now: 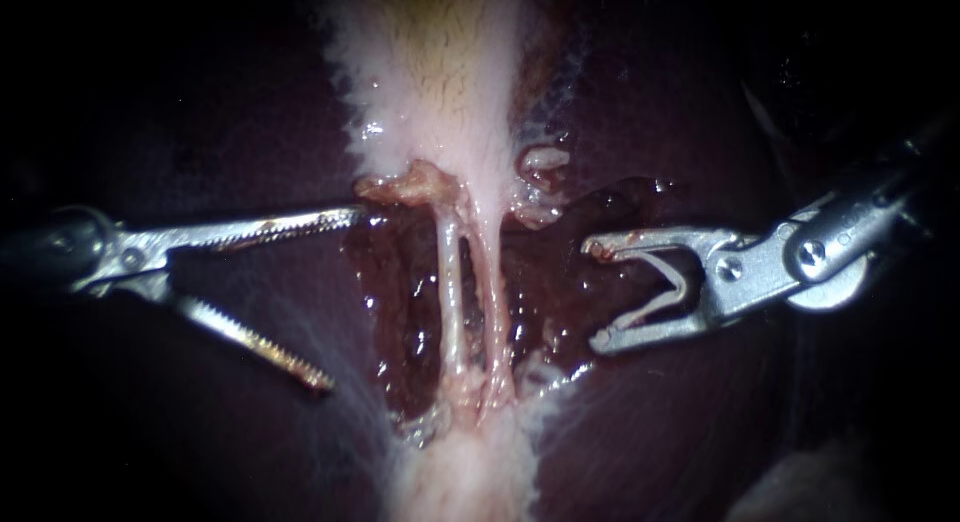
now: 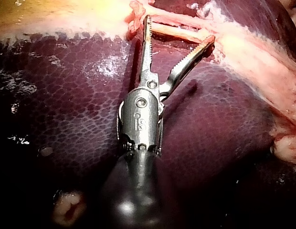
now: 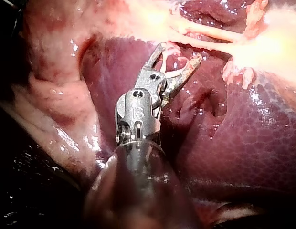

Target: Grabbing gallbladder

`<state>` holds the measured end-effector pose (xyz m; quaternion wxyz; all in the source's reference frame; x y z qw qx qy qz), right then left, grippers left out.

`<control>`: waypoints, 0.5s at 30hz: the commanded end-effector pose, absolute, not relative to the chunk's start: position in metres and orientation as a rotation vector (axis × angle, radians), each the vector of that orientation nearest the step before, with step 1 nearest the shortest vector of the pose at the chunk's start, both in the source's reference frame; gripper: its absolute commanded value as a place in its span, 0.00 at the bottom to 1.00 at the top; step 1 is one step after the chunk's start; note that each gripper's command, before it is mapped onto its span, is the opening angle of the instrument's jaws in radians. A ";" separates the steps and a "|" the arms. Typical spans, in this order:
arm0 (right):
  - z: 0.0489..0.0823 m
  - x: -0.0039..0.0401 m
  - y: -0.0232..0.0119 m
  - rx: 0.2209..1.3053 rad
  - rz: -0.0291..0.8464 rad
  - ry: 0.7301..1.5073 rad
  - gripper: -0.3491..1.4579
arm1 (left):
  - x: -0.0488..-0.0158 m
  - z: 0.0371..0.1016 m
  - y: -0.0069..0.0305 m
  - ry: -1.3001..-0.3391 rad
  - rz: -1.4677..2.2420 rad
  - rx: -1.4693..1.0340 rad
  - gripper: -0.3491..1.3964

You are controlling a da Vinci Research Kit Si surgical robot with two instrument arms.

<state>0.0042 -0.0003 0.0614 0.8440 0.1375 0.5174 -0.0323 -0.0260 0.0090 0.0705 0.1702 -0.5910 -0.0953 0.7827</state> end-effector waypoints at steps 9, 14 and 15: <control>0.0614 0.0042 -0.0004 0.291 -0.069 1.093 0.47 | -0.0255 0.0692 0.0112 -0.260 2.221 -1.642 0.90; 0.0615 0.0043 -0.0004 0.291 -0.069 1.093 0.47 | -0.0266 0.0692 0.0130 -0.295 2.277 -1.560 0.88; 0.0615 0.0043 -0.0004 0.291 -0.069 1.093 0.47 | -0.0271 0.0695 0.0135 -0.300 2.298 -1.528 0.85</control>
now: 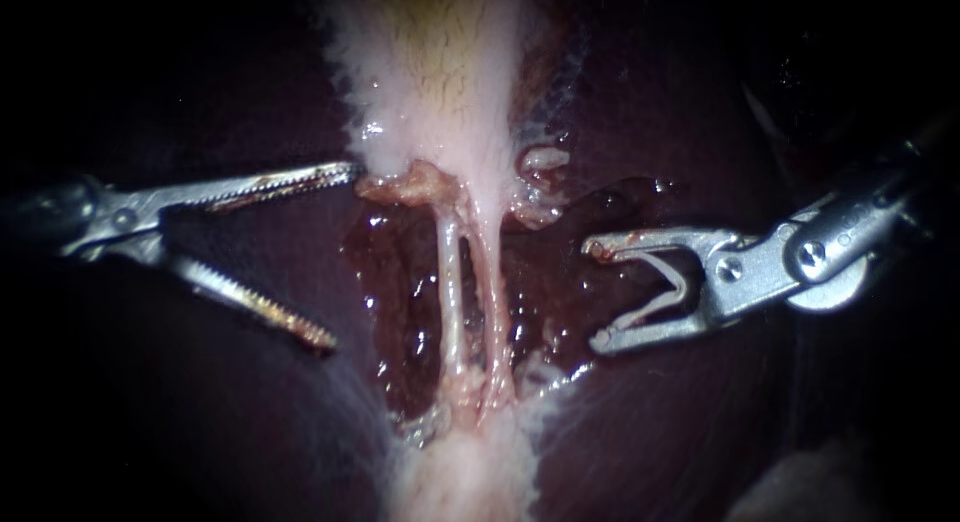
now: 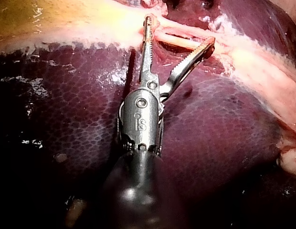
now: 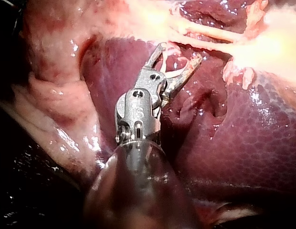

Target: Grabbing gallbladder

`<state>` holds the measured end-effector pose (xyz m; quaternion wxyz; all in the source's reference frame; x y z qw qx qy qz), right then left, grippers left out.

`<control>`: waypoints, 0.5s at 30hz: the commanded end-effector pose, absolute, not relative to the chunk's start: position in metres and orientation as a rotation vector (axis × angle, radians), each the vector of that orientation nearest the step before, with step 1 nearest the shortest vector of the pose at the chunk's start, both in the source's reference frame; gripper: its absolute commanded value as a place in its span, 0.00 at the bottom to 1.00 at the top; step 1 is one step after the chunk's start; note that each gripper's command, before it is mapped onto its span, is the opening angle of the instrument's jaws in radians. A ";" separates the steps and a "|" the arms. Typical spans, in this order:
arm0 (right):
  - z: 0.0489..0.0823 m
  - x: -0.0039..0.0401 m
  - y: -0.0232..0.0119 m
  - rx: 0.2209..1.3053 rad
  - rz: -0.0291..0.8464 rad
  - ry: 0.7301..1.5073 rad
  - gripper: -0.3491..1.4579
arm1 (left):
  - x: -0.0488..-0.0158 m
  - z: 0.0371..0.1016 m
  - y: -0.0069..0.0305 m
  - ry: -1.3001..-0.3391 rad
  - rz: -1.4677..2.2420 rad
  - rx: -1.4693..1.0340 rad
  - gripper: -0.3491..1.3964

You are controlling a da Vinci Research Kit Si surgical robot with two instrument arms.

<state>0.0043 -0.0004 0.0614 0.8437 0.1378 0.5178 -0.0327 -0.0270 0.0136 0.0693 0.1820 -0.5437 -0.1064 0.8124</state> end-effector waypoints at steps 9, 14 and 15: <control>0.0616 0.0044 -0.0005 0.287 -0.068 1.091 0.47 | -0.0299 0.0737 0.0166 -0.279 2.360 -1.397 0.74; 0.0616 0.0045 -0.0006 0.287 -0.068 1.091 0.47 | -0.0291 0.0758 0.0168 -0.291 2.364 -1.309 0.62; 0.0616 0.0045 -0.0006 0.287 -0.069 1.091 0.47 | -0.0290 0.0760 0.0168 -0.294 2.363 -1.298 0.60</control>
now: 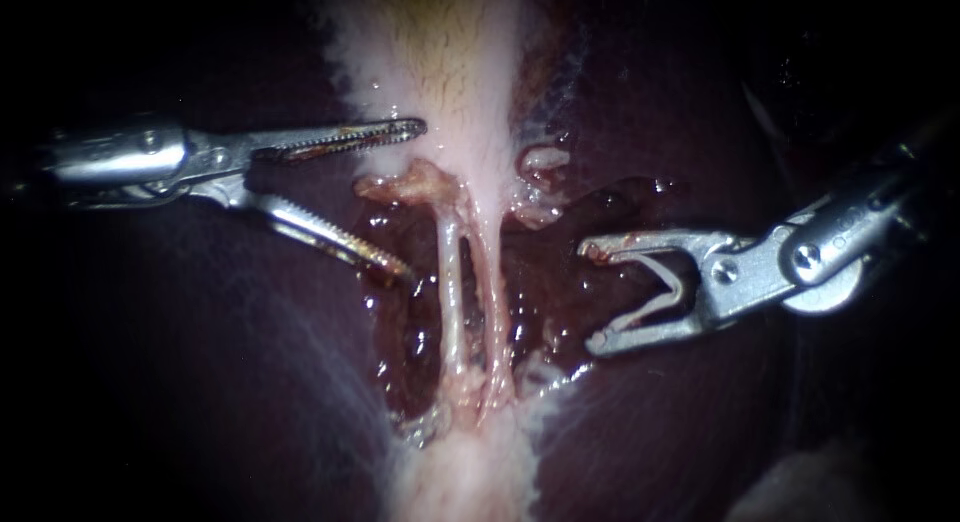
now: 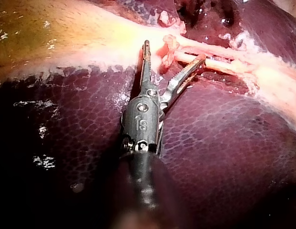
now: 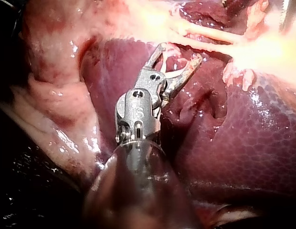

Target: Grabbing gallbladder

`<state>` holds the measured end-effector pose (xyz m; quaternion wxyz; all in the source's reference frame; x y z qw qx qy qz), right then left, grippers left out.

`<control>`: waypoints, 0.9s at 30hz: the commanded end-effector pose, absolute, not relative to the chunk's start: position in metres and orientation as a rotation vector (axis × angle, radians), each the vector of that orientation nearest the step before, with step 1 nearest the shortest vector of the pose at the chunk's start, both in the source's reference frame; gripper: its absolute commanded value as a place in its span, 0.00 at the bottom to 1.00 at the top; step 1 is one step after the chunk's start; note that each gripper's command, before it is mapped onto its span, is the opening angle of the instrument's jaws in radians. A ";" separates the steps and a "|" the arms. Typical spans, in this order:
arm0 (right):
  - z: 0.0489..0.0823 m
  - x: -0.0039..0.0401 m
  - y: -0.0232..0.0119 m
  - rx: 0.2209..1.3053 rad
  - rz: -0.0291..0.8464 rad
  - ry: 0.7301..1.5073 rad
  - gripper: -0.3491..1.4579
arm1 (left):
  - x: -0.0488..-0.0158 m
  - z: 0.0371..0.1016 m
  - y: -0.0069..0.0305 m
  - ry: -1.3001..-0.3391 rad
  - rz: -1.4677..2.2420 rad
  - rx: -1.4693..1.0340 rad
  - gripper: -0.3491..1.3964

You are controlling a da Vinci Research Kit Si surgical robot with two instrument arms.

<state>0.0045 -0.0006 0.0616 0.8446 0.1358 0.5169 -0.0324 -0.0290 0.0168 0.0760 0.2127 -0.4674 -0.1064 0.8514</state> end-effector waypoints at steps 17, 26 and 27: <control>0.0616 0.0045 -0.0006 0.287 -0.069 1.091 0.47 | -0.0276 0.0733 0.0163 -0.322 2.299 -1.206 0.14; 0.0616 0.0043 -0.0006 0.287 -0.069 1.092 0.47 | -0.0268 0.0696 0.0161 -0.370 2.266 -1.131 0.00; 0.0616 0.0043 -0.0006 0.287 -0.069 1.092 0.47 | -0.0268 0.0689 0.0162 -0.370 2.266 -1.126 0.00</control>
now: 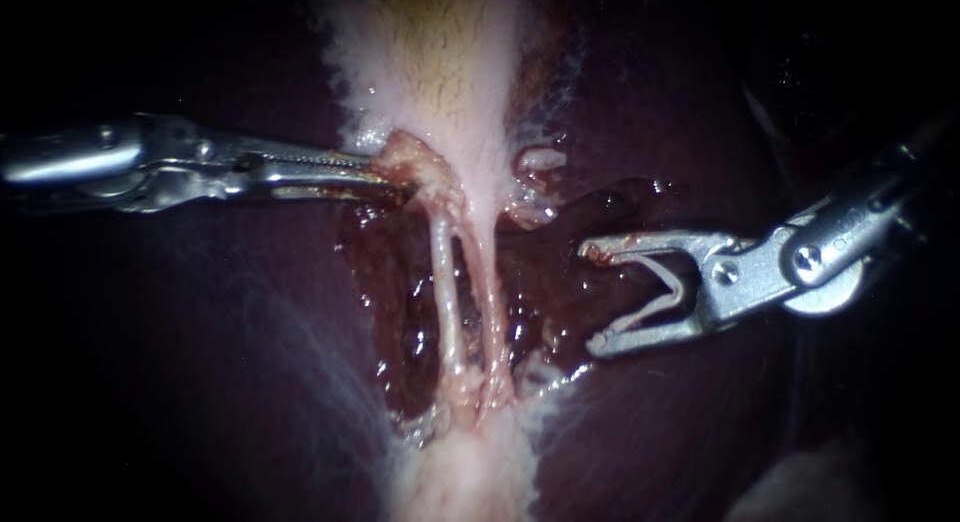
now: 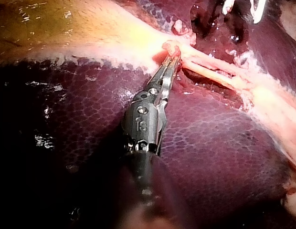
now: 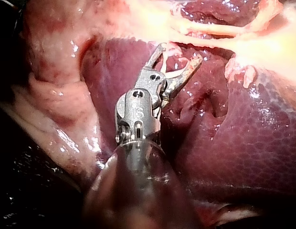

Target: Grabbing gallbladder

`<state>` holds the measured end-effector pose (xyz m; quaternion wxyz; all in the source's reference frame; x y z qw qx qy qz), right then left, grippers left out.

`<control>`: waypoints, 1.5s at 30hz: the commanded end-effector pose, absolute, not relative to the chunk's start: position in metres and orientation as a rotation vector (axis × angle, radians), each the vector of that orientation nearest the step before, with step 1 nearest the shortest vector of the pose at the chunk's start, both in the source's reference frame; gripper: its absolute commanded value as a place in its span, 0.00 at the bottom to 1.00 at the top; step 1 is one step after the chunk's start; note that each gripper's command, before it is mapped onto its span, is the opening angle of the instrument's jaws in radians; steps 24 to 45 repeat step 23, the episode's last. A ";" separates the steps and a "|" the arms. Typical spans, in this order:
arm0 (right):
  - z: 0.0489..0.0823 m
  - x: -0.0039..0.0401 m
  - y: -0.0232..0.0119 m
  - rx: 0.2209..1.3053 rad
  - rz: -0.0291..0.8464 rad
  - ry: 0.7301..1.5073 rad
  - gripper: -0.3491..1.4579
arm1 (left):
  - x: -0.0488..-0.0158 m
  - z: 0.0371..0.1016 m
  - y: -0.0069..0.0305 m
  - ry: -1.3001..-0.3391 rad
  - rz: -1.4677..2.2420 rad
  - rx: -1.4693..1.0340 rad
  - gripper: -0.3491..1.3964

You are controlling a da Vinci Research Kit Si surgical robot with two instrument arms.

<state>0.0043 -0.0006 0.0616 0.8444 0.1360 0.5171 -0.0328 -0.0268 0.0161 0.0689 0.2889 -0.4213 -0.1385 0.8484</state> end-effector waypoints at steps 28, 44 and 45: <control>0.0616 0.0043 -0.0006 0.287 -0.069 1.091 0.47 | -0.0255 0.0606 0.0183 -0.424 2.226 -1.148 0.00; 0.0616 0.0043 -0.0006 0.287 -0.069 1.091 0.47 | -0.0255 0.0606 0.0183 -0.424 2.226 -1.148 0.00; 0.0616 0.0043 -0.0006 0.287 -0.069 1.091 0.47 | -0.0255 0.0606 0.0183 -0.424 2.226 -1.148 0.00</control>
